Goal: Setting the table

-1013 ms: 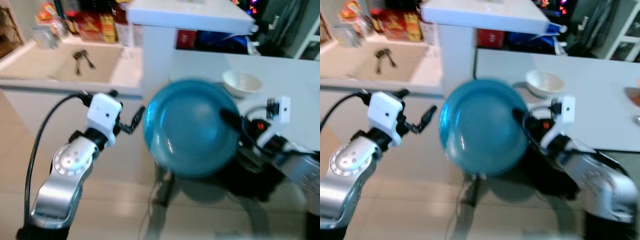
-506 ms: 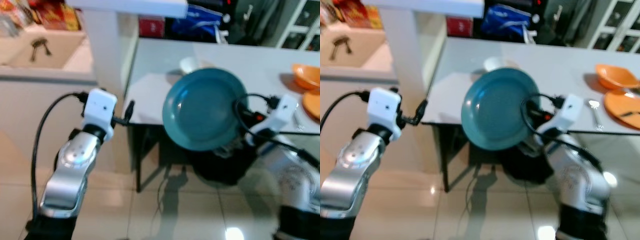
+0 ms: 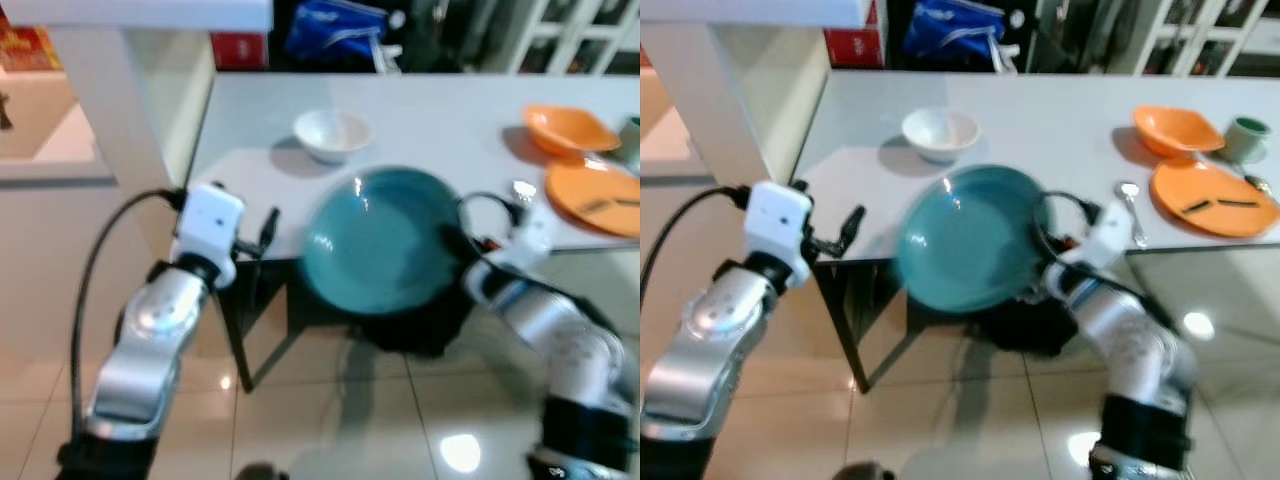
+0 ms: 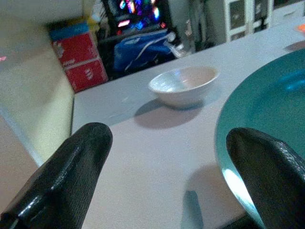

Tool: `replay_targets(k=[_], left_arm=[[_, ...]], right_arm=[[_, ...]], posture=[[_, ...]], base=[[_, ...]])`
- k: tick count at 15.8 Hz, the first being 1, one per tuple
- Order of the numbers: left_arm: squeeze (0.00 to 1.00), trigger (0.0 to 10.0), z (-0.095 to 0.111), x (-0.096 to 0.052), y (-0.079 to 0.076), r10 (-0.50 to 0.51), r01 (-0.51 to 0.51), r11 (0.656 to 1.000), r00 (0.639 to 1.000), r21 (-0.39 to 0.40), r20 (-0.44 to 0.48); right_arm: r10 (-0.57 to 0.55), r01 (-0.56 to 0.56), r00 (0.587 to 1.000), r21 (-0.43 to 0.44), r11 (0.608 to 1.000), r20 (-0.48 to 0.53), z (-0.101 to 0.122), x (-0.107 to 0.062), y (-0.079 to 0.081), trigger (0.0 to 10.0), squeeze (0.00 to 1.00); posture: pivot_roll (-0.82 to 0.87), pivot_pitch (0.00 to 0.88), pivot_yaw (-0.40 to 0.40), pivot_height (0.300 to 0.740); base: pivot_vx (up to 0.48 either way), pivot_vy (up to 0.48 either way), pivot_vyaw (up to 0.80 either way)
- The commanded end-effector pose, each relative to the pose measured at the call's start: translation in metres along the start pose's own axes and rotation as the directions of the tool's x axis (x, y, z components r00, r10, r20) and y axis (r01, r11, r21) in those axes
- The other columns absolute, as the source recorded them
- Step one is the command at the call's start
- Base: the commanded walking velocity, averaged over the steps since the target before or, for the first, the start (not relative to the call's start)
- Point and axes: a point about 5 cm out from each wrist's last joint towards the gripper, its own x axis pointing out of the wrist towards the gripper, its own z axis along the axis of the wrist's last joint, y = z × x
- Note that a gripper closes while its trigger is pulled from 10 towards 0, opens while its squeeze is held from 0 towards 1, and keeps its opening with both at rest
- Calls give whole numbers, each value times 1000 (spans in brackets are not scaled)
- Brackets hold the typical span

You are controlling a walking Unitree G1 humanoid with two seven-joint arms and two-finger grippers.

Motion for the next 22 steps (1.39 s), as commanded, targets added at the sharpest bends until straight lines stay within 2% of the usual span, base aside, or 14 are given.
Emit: replay_targets(k=[1,2,6,7,13,14,15,17,18,20,22], left_arm=[[0,10000,3,1,-4,-12,12,1000,1000,-1,6],[0,10000,2,1,-3,-11,11,1000,1000,-1,4],[0,10000,1,-3,-2,-12,12,1000,1000,-4,-8],[0,10000,0,-4,-1,-14,14,1000,1000,-5,-13],[0,10000,-4,-15,-3,-44,43,999,998,-14,-38],[0,10000,-5,-20,-9,-122,122,993,991,-5,-55],[0,10000,-7,-26,-11,-175,174,984,983,-28,-58],[0,10000,-8,-41,-16,-317,314,948,947,-55,-59],[0,10000,-9,-45,-17,-344,341,938,937,-61,-63],[0,10000,-13,-56,-20,-436,427,899,895,-95,-100],[0,10000,-12,-56,-19,-450,442,892,888,-100,-95]], right_arm=[[-9,10,1000,-7,1000,21,9,-4,-4,10000,0],[-7,7,1000,-13,1000,-13,6,-3,-4,10000,0],[-1,13,989,82,997,-146,-11,1,-6,10000,0],[18,4,987,135,991,-161,-14,2,-6,10000,0],[3,37,971,165,986,-238,-23,18,-8,10000,0],[3,37,971,159,987,-239,-21,23,-8,10000,0],[-2,39,970,148,988,-244,-21,26,-9,10000,0],[-5,41,968,140,989,-251,-22,29,-10,10000,0],[-7,42,968,137,990,-253,-22,29,-10,10000,0],[-26,55,968,113,992,-249,-22,35,-14,10000,0],[-55,66,972,44,997,-229,-23,43,-19,10000,0]], posture=[[10,29,-43,740],[15,32,-48,740],[21,40,-49,740],[22,43,-47,740],[40,60,-51,740],[48,57,-56,740],[53,55,-60,740],[57,53,-63,740],[56,52,-62,740],[59,56,-62,740],[60,60,-58,740]], base=[[368,0,0],[368,0,0],[361,0,0],[360,0,0],[293,0,0],[0,0,0],[0,0,0],[0,0,0],[0,0,0],[0,0,0],[0,0,0]])
